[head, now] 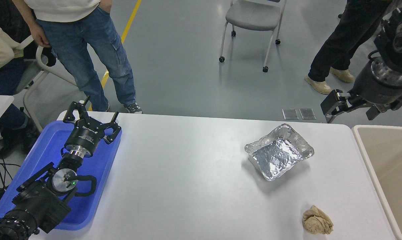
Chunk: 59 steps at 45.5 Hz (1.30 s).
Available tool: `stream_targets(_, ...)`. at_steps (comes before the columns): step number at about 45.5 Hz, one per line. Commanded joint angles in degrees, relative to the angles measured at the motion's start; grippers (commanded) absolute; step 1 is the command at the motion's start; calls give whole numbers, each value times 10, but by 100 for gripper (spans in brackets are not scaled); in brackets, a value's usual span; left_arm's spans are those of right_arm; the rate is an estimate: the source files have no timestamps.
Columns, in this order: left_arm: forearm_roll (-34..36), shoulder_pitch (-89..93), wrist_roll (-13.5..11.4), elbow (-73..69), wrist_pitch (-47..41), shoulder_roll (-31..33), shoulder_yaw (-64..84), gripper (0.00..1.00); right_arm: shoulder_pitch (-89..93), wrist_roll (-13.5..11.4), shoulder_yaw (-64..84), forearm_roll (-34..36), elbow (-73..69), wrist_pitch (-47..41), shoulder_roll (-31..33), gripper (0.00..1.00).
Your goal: Pick up foil plate and place in dustbin
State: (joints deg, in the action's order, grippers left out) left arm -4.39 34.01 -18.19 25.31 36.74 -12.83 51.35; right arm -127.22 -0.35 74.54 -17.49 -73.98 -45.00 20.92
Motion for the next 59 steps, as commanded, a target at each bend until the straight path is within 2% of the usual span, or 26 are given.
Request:
stream_targets(1, 0, 0, 0, 0, 0, 0, 0, 100, 2, 0, 0, 0, 0, 0, 0, 100)
stream_targets(59, 0, -1, 0, 0, 1, 0, 1, 100, 34, 0, -17, 3, 1, 0, 18, 100)
